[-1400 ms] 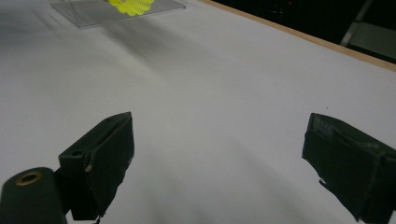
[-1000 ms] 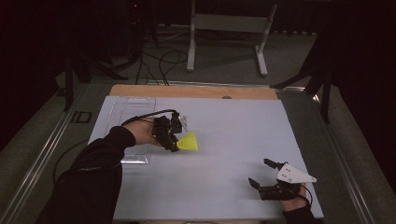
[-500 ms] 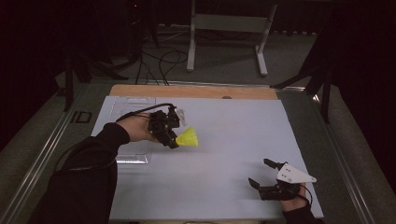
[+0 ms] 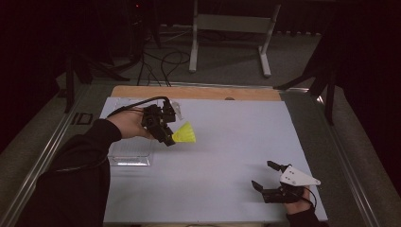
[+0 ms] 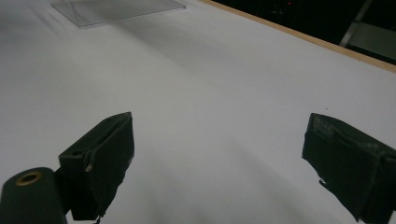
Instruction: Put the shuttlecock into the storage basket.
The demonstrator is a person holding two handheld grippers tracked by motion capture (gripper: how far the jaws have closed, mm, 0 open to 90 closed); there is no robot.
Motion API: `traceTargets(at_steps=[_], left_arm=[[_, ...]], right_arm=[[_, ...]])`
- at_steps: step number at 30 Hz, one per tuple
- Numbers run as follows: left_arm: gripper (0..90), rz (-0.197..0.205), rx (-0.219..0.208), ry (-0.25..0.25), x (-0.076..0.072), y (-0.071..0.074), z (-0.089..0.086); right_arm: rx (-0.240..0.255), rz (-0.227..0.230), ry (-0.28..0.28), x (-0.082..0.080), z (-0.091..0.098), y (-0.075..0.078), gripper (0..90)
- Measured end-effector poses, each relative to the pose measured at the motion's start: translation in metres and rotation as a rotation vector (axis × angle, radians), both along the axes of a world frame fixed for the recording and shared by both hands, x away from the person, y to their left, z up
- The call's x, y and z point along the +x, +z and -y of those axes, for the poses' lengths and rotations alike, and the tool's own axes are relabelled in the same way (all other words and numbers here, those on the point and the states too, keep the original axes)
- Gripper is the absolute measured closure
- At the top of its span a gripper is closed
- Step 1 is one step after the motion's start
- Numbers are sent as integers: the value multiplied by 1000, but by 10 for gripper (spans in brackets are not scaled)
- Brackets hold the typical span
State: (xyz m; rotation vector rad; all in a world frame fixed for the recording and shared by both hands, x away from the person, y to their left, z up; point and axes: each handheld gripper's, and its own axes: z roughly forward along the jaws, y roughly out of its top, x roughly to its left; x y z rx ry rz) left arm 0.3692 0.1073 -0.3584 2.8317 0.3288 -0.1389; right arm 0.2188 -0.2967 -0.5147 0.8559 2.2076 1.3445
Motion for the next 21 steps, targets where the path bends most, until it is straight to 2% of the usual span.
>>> traceTargets(at_steps=[2, 3, 8, 13, 14, 15, 17, 18, 20, 21], left_arm=[[657, 15, 5, 1, 0, 0, -1], [657, 27, 9, 21, 0, 2, -6], [657, 18, 6, 56, 3, 1, -16], [657, 8, 31, 96, 5, -1, -29], [657, 20, 37, 105, 4, -1, -32], [657, 10, 38, 110, 5, -2, -35], [657, 22, 45, 120, 4, -3, -40], [657, 8, 42, 134, 5, -3, -44], [657, 15, 46, 152, 5, -3, -52], [657, 2, 46, 162, 6, -4, -56]], right_arm=[[-2, 1, 1, 0, 0, 0, 94], [-2, 1, 1, 0, 0, 0, 94], [-5, 0, 3, 0, 0, 0, 94], [3, 0, -1, 0, 0, 0, 94], [1, 1, 1, 0, 0, 0, 94], [1, 0, 2, 0, 0, 0, 94], [-3, 1, 4, 0, -1, 0, 94], [-3, 3, 4, 0, -1, 0, 94], [-6, 3, 5, 0, -1, 0, 93], [-6, 3, 5, 0, -1, 0, 94]])
